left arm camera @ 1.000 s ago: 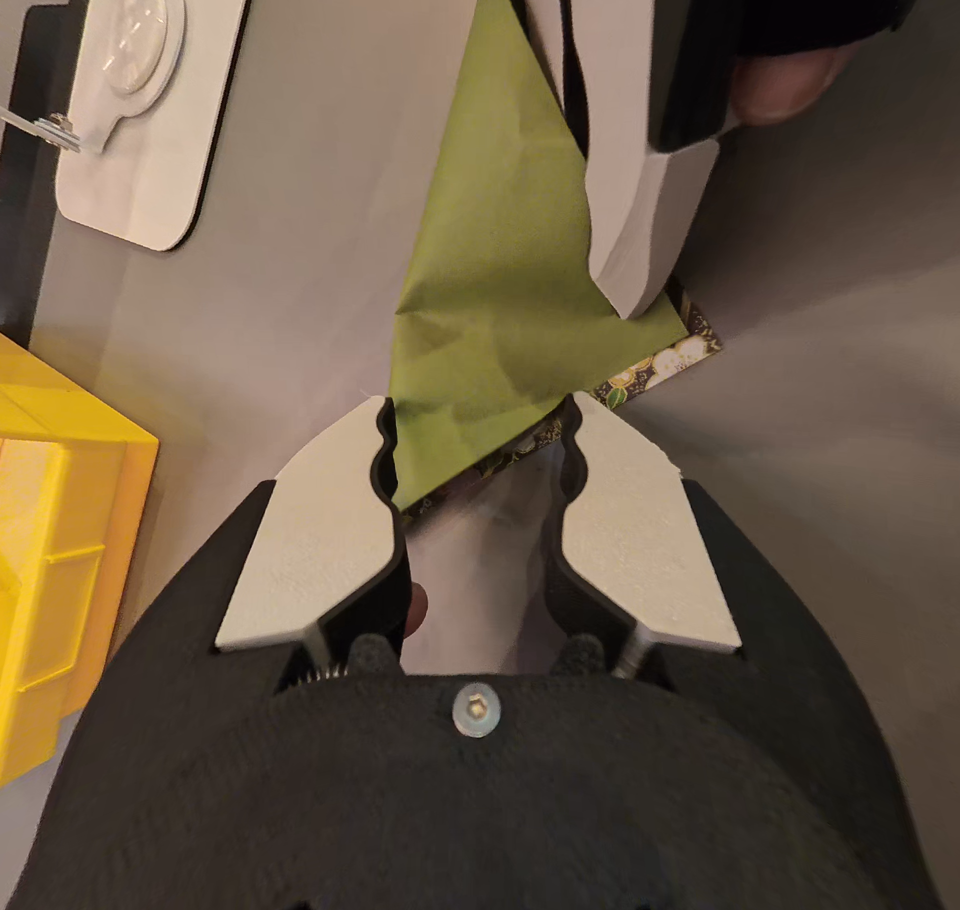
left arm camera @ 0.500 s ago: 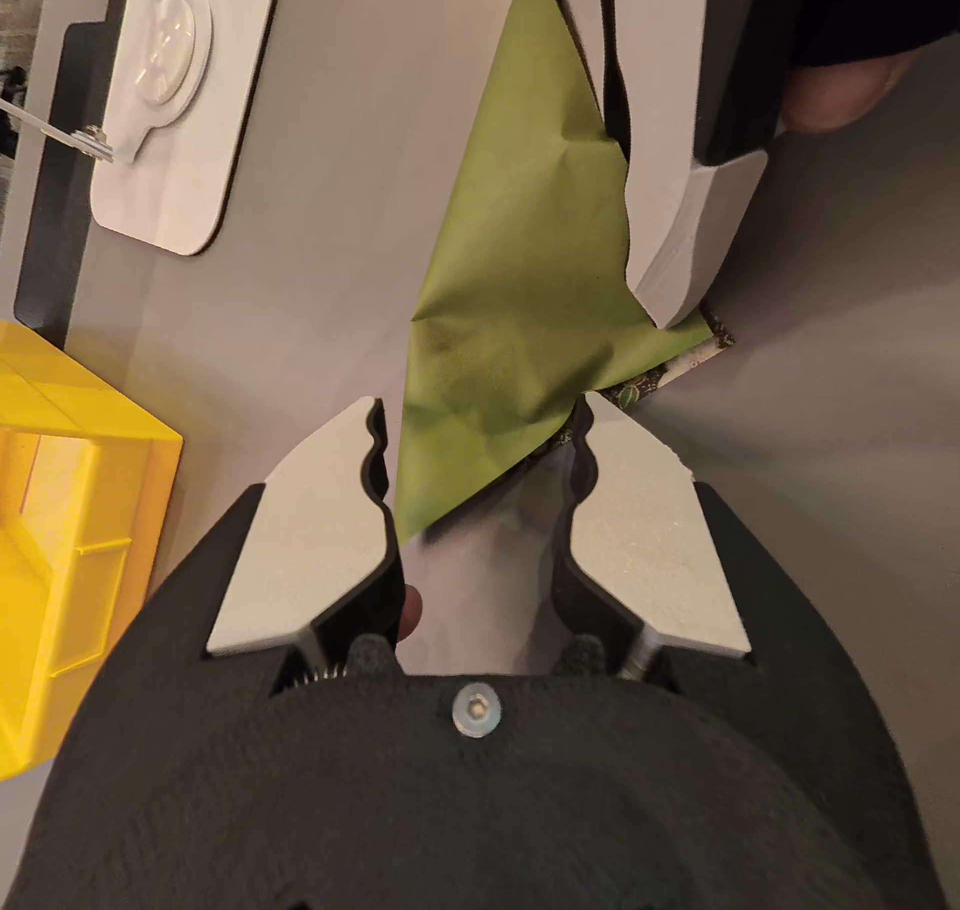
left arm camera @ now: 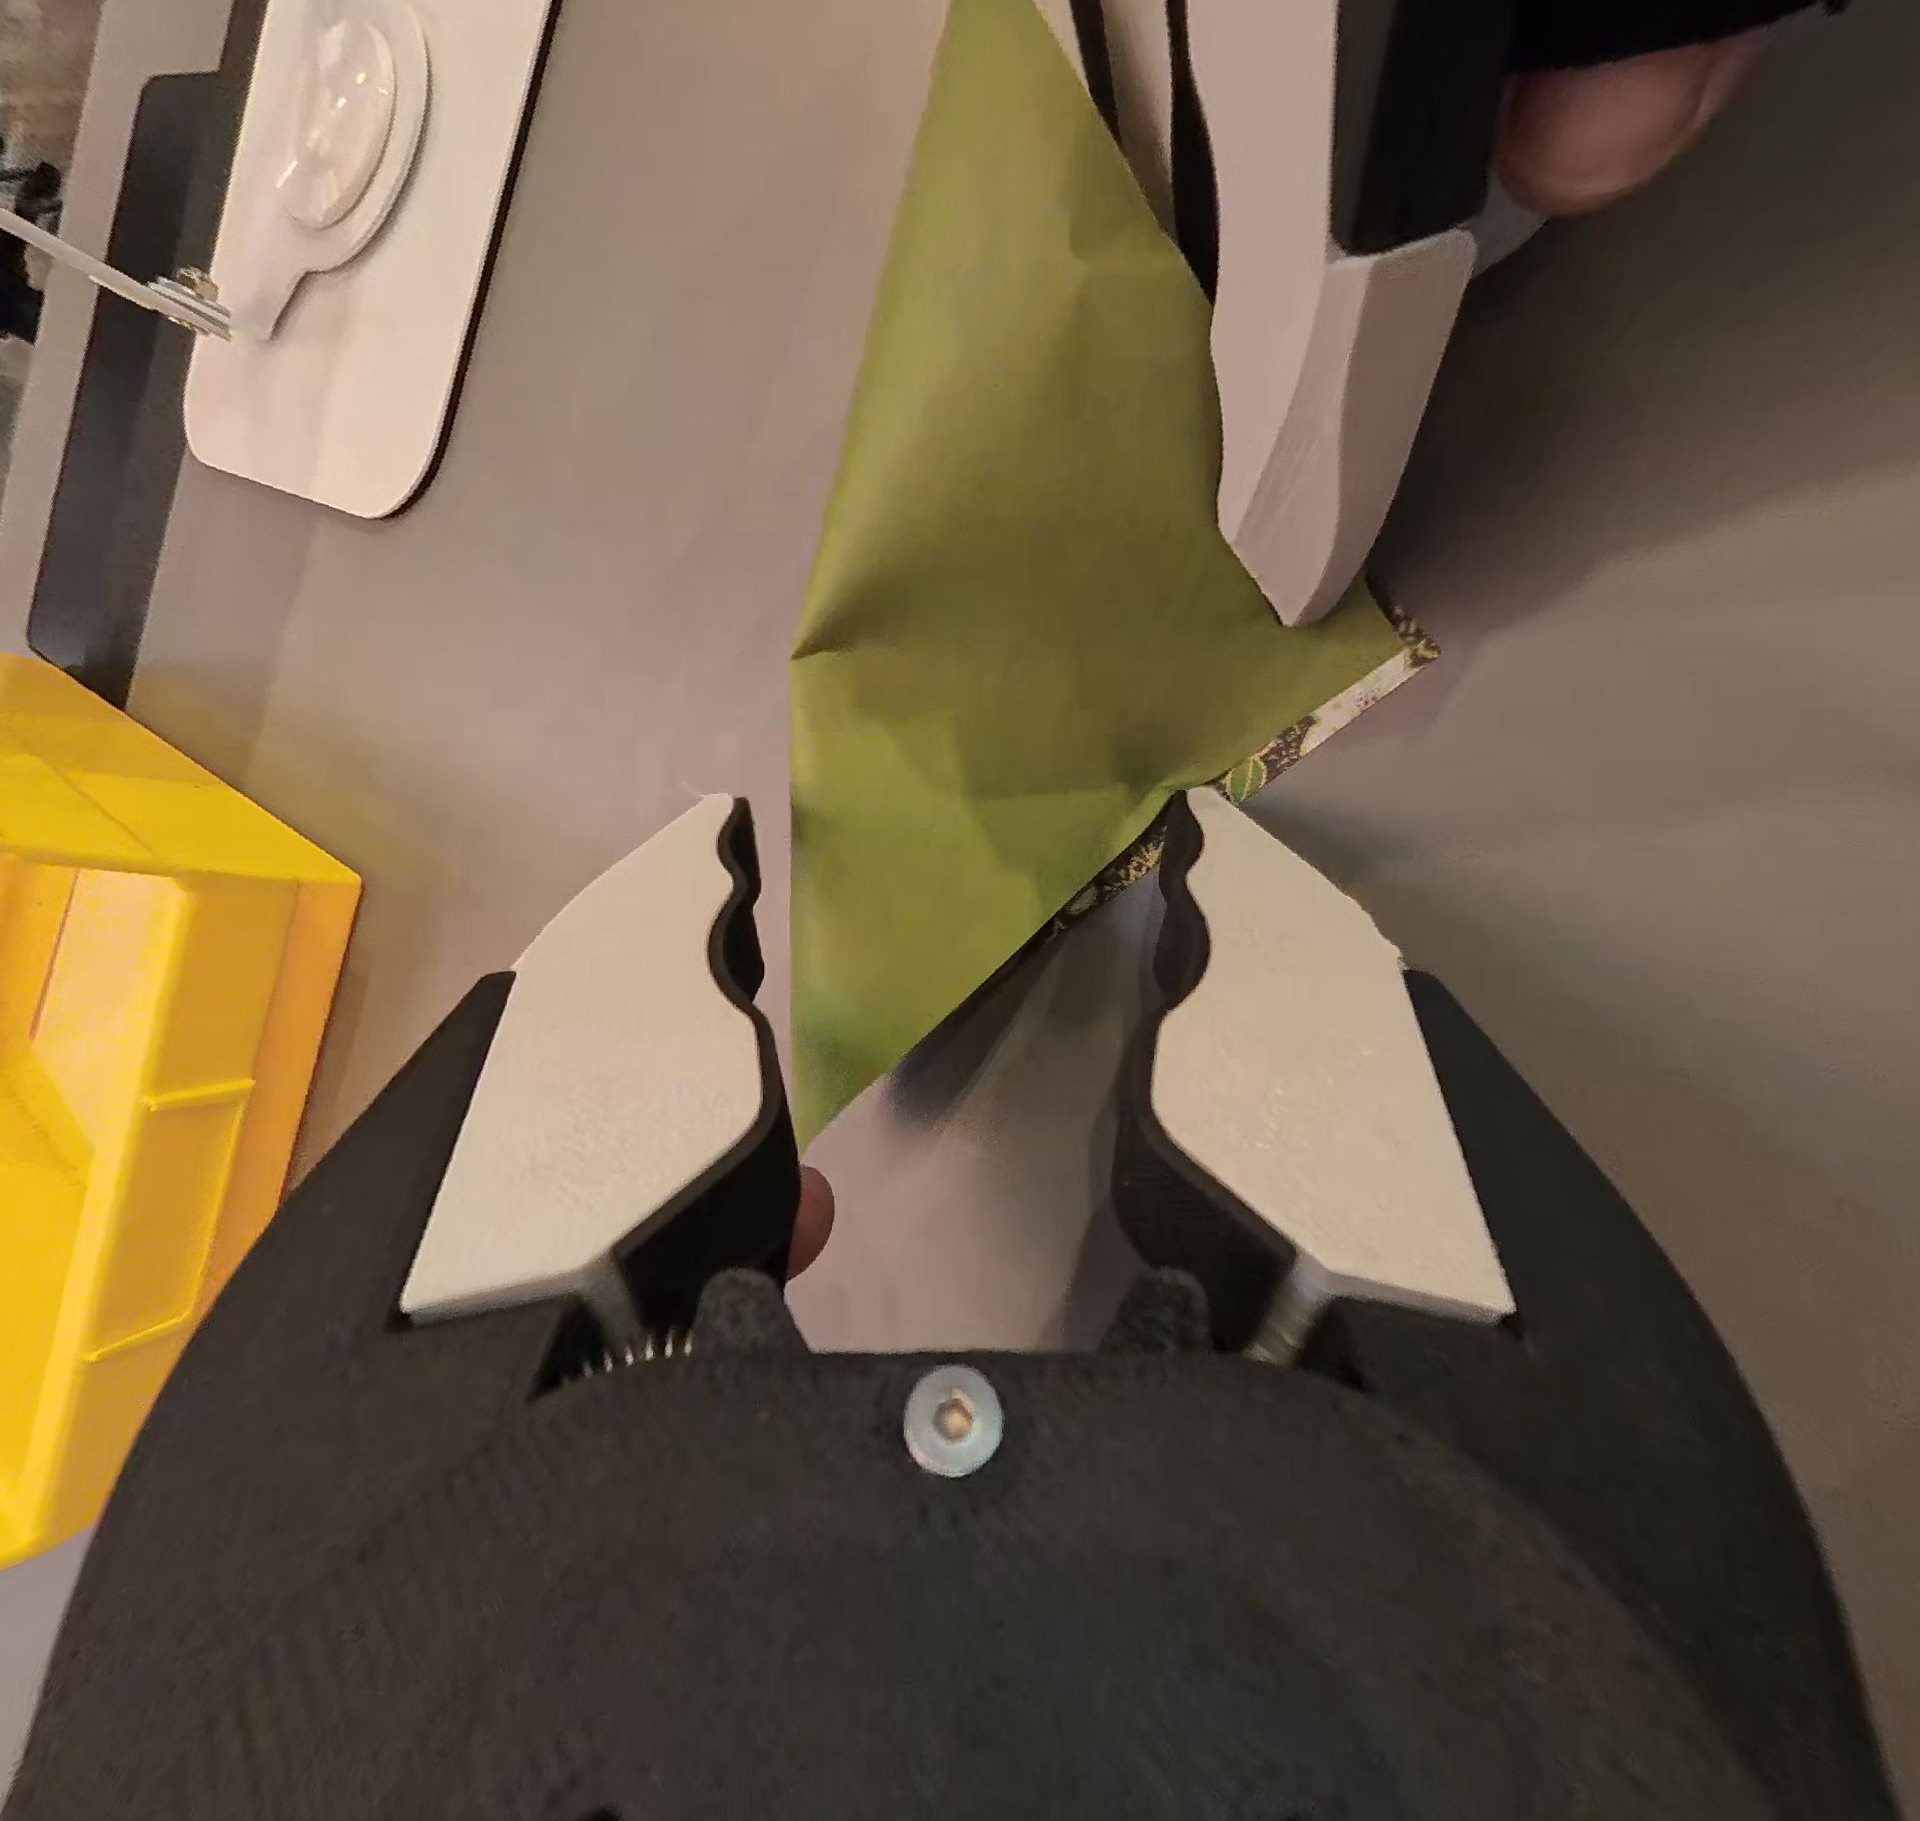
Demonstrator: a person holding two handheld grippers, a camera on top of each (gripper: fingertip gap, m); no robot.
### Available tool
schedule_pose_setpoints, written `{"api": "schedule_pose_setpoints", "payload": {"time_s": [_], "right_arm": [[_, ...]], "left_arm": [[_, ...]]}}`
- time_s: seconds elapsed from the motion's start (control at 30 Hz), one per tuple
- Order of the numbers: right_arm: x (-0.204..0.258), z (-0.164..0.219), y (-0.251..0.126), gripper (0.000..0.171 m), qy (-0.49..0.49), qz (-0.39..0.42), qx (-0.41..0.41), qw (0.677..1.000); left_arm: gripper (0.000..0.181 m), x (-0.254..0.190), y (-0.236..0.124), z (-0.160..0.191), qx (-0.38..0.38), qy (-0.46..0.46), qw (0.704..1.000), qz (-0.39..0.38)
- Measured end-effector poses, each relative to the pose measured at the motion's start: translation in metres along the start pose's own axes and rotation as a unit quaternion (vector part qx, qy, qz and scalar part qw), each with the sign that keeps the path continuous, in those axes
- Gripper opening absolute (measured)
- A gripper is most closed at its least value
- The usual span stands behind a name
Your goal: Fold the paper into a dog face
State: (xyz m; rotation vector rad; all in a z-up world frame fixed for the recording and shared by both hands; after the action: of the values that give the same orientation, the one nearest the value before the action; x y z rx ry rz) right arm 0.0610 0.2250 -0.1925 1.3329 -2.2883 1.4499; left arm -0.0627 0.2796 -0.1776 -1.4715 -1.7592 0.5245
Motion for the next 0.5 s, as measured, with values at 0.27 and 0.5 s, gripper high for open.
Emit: {"api": "schedule_pose_setpoints", "payload": {"time_s": [0.27,0.5], "right_arm": [[0.0015,-0.0026,-0.0042,0.000,0.012,-0.032,-0.033,0.999],[0.0060,-0.0048,-0.0065,0.000,0.010,-0.059,-0.047,0.997]], "left_arm": [[0.072,-0.0001,0.0001,0.0004,0.000,0.003,1.000,0.001],[0.072,0.0004,0.0005,0.0009,-0.001,0.001,1.000,0.005]]}}
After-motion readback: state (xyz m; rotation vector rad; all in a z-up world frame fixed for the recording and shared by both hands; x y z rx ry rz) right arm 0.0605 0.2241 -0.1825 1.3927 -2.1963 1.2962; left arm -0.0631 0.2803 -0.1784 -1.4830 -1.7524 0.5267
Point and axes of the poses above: each gripper's, where its closed fingertips meet, y out along the fingers, z out of its underside, x = y × z across the jaws, the point moved 8 cm from there along -y, back along the fingers, and after that the axes turned 14 degrees about -y, right-handed, at the moved point
